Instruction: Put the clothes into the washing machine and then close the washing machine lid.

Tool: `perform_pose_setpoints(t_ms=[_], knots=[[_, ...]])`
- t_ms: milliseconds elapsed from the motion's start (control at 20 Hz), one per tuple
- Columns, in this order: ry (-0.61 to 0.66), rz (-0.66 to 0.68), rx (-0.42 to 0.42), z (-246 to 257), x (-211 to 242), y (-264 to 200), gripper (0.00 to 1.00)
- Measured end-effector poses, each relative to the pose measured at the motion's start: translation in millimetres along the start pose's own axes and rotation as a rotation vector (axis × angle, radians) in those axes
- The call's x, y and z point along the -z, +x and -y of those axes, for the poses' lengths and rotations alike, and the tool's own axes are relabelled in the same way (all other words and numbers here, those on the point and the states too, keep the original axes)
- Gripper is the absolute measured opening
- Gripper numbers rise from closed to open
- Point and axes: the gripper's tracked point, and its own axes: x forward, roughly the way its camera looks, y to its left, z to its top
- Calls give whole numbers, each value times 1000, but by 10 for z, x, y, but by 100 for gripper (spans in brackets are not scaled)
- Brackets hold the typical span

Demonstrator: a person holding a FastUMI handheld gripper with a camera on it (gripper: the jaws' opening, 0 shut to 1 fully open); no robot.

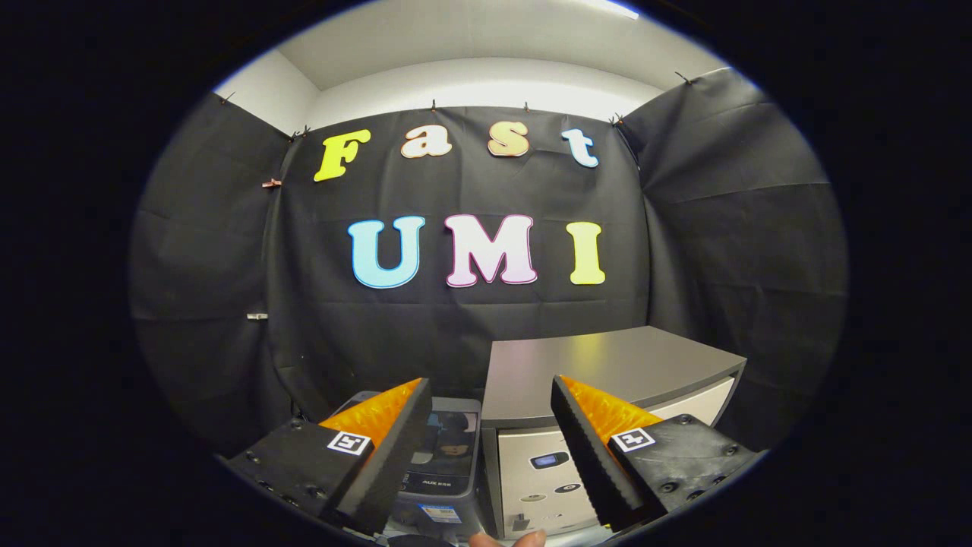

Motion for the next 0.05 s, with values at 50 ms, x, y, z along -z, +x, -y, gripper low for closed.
perform_pose_setpoints(t_ms=[50], knots=[[3, -3, 2, 5, 7, 6, 99]])
